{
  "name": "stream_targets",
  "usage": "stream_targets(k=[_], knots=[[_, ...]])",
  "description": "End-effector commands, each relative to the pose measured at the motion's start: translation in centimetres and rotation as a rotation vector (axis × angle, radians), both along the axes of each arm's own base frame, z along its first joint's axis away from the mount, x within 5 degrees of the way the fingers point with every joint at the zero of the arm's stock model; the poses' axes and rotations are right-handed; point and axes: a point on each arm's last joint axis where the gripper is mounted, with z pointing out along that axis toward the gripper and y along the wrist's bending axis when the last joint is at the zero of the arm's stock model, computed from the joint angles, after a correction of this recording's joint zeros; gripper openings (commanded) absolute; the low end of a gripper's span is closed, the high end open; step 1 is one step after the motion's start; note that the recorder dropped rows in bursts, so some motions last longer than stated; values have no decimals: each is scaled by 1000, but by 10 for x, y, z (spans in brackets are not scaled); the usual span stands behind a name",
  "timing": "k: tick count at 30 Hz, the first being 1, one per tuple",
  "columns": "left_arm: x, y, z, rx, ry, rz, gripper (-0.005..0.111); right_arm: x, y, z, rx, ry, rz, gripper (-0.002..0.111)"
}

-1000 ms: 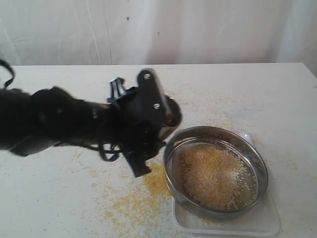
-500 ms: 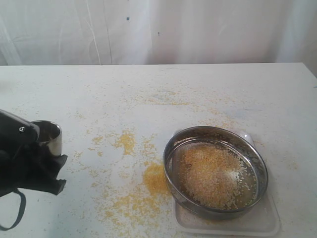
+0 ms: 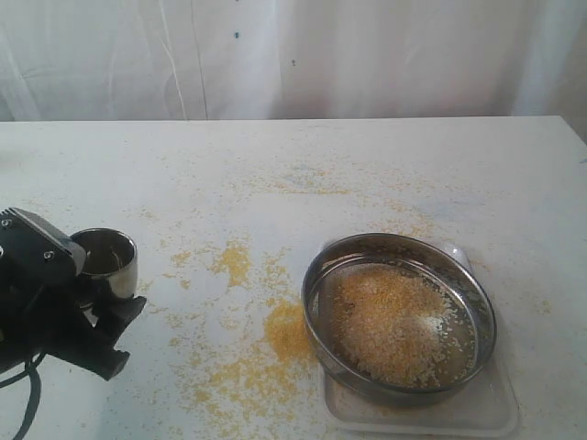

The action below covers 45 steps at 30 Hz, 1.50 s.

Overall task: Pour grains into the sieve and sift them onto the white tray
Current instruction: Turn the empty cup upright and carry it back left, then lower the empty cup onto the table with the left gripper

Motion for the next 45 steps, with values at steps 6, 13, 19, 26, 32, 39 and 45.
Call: stream_targets(k=[6,13,19,26,32,39,45], knots=[[8,-1,15,-161,-188,48,0,0,0,0,-4,-8,1,0],[30,-15,-3,-160,-135,-8,0,0,0,0,-4,-8,1,0],[55,-29,-13,-203,-109,-54,0,0,0,0,-4,-8,1,0],[76,-36,-30,-203,-105,-43,0,0,0,0,14,-7,-4,0],[88,-34,-49,-220,-104,31,0,0,0,0,14,-7,-4,0],[98,-33,-66,-205,-73,38,0,0,0,0,14,-7,-4,0],[102,-41,-63,-194,-91,-56,0,0,0,0,14,-7,-4,0]])
